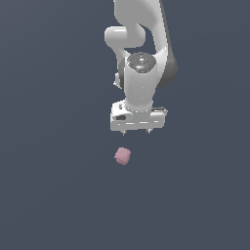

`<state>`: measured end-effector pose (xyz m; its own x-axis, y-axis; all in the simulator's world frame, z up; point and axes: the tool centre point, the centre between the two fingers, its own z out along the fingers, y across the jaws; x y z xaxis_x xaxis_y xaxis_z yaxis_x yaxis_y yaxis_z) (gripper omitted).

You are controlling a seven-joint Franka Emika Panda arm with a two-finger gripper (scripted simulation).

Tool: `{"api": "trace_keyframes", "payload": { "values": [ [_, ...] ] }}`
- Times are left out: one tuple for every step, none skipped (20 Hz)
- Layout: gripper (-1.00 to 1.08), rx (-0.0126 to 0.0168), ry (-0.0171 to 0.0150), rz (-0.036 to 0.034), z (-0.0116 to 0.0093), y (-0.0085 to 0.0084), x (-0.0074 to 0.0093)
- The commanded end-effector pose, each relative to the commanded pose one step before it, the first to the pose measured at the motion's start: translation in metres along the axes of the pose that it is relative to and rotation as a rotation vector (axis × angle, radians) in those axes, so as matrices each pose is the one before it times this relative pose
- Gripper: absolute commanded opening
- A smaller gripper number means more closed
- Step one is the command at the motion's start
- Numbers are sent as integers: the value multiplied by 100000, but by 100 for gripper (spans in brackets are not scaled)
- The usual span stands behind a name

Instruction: Pick up the object and move it to a goal position.

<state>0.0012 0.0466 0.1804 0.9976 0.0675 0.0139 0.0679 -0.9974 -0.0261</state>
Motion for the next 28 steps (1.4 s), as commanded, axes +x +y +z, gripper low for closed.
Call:
{"api": "trace_keyframes", "payload": {
  "values": [
    [100,0,0,0,0,1,0],
    [100,-57,14,-104,-16,-25,-6],
    [100,-138,33,-256,-43,-36,-16],
    [100,-241,58,-464,-76,-79,-29],
    [100,-334,82,-681,-112,-112,-43],
    [100,-416,105,-930,-154,-148,-60],
    [100,-384,100,-977,-162,-150,-64],
    [100,-288,79,-863,-144,-126,-59],
    [100,-191,56,-703,-117,-98,-50],
    [100,-96,32,-473,-78,-62,-35],
    [100,-23,11,-217,-36,-27,-17],
    [100,0,0,0,-1,-9,0],
    [100,64,-18,230,39,41,16],
    [100,48,-20,393,65,47,30],
    [100,43,-25,559,92,65,44],
    [100,38,-29,723,120,83,58],
    [100,35,-34,888,148,100,72],
    [100,32,-39,1055,176,118,87],
    [100,32,-45,1218,204,135,101],
    [100,36,-52,1383,232,154,115],
    [100,44,-60,1568,264,175,130],
    [100,48,-69,1750,297,195,146],
    [100,44,-75,1922,328,214,162],
    [100,34,-80,2093,359,231,178],
    [100,24,-85,2268,392,249,194],
    [100,15,-91,2447,426,268,211],
    [100,1,-95,2625,460,285,229],
    [100,-16,-98,2801,495,302,247]
  ]
}}
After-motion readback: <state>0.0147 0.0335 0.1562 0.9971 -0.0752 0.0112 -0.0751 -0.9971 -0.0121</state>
